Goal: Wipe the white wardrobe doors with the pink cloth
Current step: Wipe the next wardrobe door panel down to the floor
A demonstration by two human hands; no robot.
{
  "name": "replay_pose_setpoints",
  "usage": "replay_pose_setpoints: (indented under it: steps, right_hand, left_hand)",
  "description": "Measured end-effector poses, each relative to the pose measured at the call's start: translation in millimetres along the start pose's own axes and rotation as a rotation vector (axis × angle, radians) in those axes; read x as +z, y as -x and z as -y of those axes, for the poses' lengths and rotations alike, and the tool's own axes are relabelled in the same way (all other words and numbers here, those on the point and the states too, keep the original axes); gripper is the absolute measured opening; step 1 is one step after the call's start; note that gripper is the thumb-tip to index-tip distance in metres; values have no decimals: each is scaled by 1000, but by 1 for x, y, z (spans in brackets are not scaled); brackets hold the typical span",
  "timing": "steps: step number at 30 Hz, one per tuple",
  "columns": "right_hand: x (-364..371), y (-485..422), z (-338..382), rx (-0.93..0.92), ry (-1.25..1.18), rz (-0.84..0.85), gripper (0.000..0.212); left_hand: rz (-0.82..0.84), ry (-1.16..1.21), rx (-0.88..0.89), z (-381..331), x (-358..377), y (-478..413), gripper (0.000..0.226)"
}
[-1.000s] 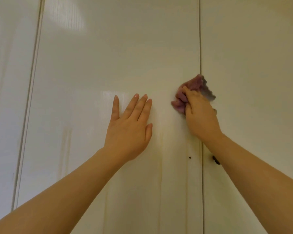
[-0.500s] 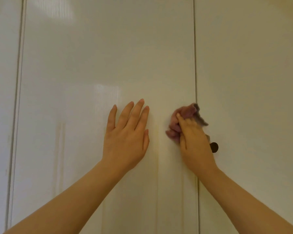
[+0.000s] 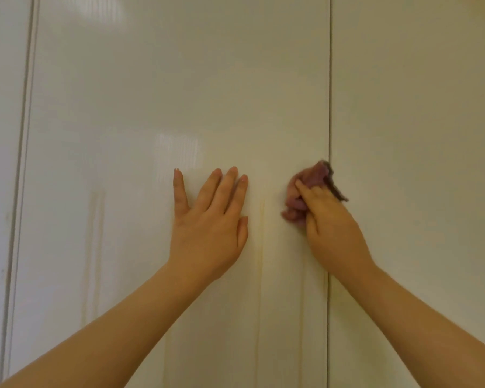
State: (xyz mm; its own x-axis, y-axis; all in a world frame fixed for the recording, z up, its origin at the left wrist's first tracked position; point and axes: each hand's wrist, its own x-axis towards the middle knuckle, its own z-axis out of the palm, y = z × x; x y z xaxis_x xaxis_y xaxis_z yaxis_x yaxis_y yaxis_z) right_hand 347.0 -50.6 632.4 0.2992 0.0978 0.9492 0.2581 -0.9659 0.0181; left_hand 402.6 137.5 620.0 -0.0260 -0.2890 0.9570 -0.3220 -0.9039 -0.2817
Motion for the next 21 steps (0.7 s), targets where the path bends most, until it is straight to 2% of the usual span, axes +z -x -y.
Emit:
replay_pose_setpoints:
  steps: [4,7,9,12,15,19,21]
  right_hand:
    - [-7,-46,3,95,-59,-59,48]
    - [19,19,9,34,-121,-2,44]
    - [23,56,6,18,-80,52,50]
    - [8,22,-2,55,32,-19,58]
    - [1,-12,2,140,-2,-25,61]
    - [20,56,7,96,17,22,55]
    - [14,56,2,62,54,27,56]
  left_hand:
    - [-15,14,-29,-4,3,0,54]
    - [9,32,-35,-6,-1,0,56]
    - [34,44,-32,-6,-3,0,57]
    - [49,45,-40,-9,-3,-1,57]
    - [48,60,-68,-10,0,0,57]
    - [58,80,-28,-9,-2,4,59]
    - [42,67,18,-4,-5,4,58]
